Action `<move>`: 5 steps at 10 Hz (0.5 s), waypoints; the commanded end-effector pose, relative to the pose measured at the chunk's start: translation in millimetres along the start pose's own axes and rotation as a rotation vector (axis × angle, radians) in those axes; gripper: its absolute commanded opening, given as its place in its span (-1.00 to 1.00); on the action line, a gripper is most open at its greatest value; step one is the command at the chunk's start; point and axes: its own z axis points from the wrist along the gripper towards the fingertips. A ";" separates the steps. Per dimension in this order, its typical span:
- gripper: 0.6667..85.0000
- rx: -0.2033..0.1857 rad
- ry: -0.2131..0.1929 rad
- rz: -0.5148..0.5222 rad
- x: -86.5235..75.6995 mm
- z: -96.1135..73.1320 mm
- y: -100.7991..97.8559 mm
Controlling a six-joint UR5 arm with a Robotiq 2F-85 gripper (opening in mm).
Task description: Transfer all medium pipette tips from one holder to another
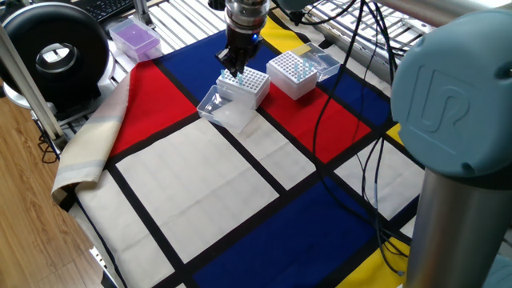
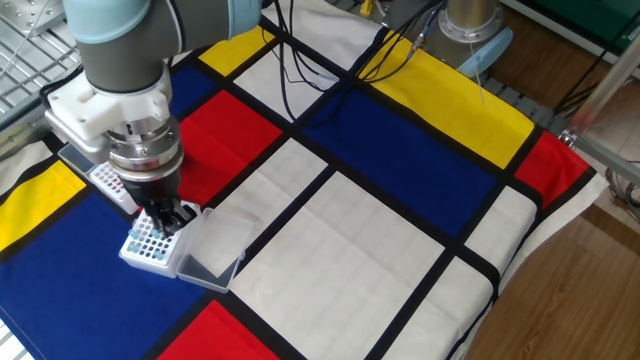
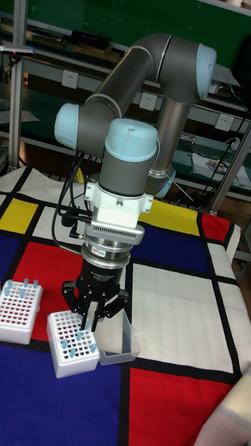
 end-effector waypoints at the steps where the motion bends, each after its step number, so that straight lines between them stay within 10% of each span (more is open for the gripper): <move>1: -0.45 -0.018 -0.008 0.013 1.7 0.6 4.1; 5: -0.45 -0.021 -0.014 -0.001 5.1 4.5 -1.5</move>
